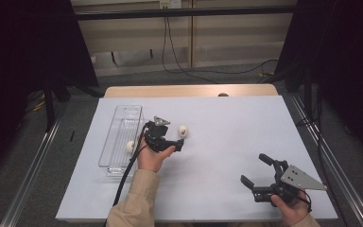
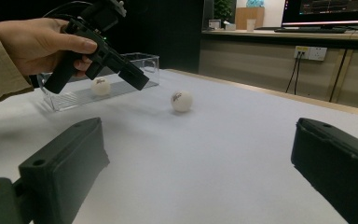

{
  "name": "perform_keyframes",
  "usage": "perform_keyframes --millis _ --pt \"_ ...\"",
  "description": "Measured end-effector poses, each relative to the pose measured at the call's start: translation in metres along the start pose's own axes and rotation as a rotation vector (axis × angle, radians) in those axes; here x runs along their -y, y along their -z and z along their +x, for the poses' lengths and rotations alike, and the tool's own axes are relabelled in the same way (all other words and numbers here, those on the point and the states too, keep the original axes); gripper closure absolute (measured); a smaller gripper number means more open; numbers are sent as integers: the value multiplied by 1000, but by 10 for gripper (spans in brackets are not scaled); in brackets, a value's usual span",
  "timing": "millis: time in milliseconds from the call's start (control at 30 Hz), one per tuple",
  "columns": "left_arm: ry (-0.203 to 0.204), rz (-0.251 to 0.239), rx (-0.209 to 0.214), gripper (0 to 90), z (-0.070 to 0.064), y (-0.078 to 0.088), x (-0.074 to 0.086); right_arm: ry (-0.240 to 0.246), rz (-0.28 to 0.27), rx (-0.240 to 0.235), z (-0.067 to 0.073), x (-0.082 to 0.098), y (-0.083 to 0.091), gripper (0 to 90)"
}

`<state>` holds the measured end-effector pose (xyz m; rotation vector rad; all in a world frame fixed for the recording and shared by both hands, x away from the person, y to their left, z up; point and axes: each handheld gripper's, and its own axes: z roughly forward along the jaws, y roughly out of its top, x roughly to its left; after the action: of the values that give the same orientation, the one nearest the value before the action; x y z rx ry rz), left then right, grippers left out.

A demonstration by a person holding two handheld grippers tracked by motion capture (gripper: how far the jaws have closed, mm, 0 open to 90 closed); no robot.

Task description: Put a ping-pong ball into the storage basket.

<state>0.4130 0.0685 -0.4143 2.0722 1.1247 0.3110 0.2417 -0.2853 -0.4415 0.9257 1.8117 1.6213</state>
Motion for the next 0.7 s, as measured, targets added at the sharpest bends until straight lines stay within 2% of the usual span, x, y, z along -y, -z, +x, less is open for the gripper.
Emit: perform_keyframes --millis 67,100,133,167,333,467,700 --pt "0 -3 -2 131 0 0 0 0 0 -1 0 0 0 24" --pt "-16 6 -3 131 1 0 -1 0 -1 -2 0 0 0 24" --pt "-6 1 -5 131 0 -1 0 -1 1 -1 0 0 0 24" --pt "-15 2 -6 131 1 -1 -1 -1 1 -2 0 0 0 24" --pt "1 5 -8 132 2 -4 0 -1 -1 -2 0 0 0 24" --pt "-9 6 -20 132 3 -5 -1 -1 -1 -2 0 0 0 24" --pt "-1 4 -16 133 1 -8 0 -1 -2 -2 0 0 0 24"
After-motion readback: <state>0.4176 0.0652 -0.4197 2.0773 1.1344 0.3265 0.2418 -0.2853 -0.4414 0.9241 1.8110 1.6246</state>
